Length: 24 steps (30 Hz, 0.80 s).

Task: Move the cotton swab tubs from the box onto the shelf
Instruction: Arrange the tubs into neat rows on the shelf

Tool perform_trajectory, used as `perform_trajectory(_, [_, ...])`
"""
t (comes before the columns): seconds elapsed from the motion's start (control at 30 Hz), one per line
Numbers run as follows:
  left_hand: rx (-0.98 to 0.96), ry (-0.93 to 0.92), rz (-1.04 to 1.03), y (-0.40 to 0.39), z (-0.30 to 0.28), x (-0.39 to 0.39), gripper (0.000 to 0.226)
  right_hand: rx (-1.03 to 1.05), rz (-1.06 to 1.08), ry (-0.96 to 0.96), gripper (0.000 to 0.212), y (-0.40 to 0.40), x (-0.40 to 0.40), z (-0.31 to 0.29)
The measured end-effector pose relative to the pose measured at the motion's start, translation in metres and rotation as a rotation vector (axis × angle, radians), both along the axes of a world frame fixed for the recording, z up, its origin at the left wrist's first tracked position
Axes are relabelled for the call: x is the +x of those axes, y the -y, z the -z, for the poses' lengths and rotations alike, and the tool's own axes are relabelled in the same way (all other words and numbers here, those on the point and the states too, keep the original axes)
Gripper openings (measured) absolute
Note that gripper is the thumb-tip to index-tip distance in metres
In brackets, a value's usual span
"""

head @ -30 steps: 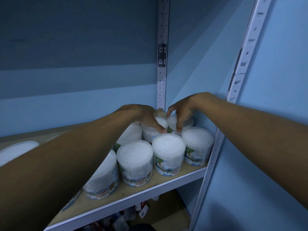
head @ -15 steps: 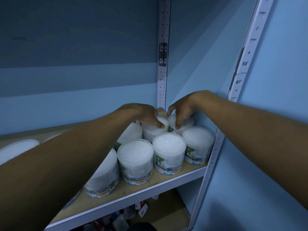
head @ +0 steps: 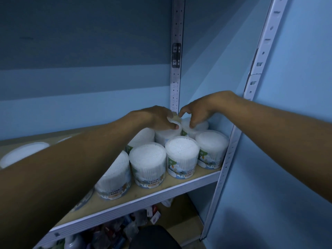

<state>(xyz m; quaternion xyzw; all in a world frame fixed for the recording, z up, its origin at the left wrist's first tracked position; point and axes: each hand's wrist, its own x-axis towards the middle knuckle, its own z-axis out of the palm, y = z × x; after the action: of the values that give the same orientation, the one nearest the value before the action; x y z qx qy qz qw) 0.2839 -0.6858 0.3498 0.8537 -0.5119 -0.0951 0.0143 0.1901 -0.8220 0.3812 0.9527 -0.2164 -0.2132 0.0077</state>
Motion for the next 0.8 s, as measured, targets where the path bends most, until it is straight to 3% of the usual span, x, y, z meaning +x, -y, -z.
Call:
perform_trajectory(0.2, [-0.096, 0.042, 0.126, -0.026, -0.006, -0.027, 0.046, -0.059, -0.028, 0.021, 0.065, -0.018, -0.031, -0.011])
perform_trajectory(0.53, [0.009, 0.074, 0.118, -0.037, 0.008, -0.059, 0.071, -0.260, -0.062, -0.116, 0.089, -0.032, -0.059, 0.005])
perform_trajectory(0.8, [-0.045, 0.050, 0.080, -0.033, 0.017, -0.065, 0.079, -0.224, -0.017, -0.139, 0.097, -0.039, -0.063, 0.008])
